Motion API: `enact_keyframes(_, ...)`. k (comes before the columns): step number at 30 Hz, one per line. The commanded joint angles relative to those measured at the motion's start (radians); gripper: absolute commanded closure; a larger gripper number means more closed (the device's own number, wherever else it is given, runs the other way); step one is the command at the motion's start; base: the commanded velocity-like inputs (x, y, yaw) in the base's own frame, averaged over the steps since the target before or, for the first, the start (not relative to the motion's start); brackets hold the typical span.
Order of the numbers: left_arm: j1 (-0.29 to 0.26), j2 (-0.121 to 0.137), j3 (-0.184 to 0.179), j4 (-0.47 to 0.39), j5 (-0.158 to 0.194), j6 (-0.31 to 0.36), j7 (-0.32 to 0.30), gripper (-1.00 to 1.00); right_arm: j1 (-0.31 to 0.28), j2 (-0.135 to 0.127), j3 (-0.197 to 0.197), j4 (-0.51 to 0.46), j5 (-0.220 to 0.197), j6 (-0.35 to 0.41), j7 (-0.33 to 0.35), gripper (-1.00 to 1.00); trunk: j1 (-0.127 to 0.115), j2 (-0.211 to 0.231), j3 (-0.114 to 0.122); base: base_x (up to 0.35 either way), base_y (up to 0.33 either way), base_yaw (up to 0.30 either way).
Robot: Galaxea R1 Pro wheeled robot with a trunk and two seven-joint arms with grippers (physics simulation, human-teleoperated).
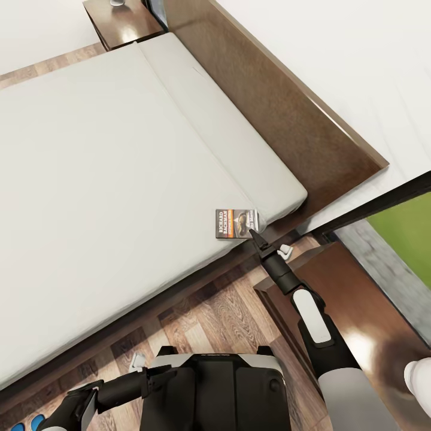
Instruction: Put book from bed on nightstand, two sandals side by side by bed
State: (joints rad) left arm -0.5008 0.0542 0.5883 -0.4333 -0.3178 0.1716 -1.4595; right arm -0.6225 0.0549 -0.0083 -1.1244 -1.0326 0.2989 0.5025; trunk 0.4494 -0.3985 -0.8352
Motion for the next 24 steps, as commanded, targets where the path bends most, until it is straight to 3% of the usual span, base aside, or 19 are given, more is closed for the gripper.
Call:
enact_keyframes(1,-0.001,-0.001,0.008,-0.001,-0.011,0.011,-0.007,-1.00,0.000,0.000,-0.001,0.000,-0.010,0.008,0.001,-1.00,0.004,-0.008,-0.004,0.000,0.000,0.000)
enact_keyframes(24,-0.001,-0.002,0.008,-0.001,-0.011,0.012,-0.008,-1.00,0.000,0.000,-0.001,-0.002,-0.010,0.008,0.001,-1.00,0.085,-0.155,-0.070,0.000,0.000,0.000)
